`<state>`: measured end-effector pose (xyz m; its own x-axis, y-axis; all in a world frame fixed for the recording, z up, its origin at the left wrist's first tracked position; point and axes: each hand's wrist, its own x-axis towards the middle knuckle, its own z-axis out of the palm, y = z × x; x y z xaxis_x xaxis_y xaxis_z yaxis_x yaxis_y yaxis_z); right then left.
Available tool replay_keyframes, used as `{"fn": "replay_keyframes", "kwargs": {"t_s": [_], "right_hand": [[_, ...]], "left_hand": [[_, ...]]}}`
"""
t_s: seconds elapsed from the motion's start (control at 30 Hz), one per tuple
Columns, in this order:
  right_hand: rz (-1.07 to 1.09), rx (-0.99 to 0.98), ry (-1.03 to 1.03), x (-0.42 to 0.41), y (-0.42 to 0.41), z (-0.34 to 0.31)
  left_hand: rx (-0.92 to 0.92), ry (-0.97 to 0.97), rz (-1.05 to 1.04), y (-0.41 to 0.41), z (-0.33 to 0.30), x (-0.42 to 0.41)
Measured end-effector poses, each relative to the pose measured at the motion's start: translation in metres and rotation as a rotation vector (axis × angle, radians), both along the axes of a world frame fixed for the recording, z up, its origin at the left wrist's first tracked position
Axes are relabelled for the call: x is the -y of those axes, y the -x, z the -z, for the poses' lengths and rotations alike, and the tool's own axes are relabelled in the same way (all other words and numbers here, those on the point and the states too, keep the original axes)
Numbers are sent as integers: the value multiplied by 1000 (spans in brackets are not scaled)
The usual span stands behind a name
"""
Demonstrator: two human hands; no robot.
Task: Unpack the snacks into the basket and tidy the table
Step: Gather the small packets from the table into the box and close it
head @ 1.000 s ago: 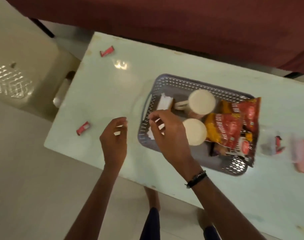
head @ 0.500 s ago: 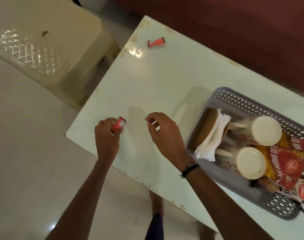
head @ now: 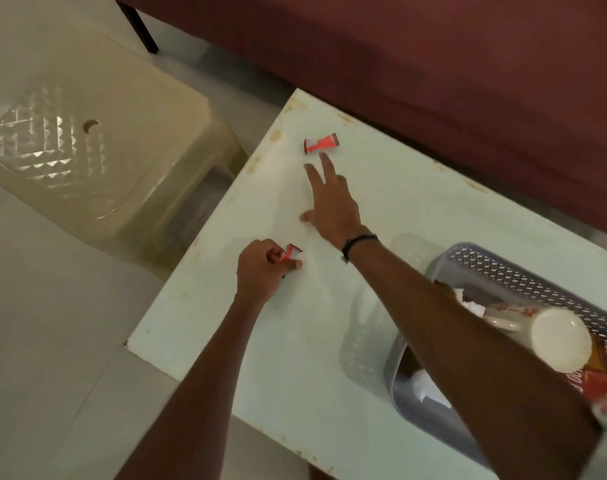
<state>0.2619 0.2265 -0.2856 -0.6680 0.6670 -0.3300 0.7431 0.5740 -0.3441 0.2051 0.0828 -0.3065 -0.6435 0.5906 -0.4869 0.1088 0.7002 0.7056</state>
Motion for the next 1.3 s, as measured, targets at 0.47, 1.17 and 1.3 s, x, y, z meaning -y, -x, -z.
{"fn": "replay_keyframes", "kwargs": {"t_s": [0.47,1.17,1.3], "right_hand": [[48,16,-51,13,-9,1],[667,-839,526,136,-235,-77],[757,-835,467,127,-323,-93]], "left_hand": [[3,-27,-3,-1,-6,1],[349,-220,-165,-189,-101,36],[450,-304,-75,-270,-120,23]]}}
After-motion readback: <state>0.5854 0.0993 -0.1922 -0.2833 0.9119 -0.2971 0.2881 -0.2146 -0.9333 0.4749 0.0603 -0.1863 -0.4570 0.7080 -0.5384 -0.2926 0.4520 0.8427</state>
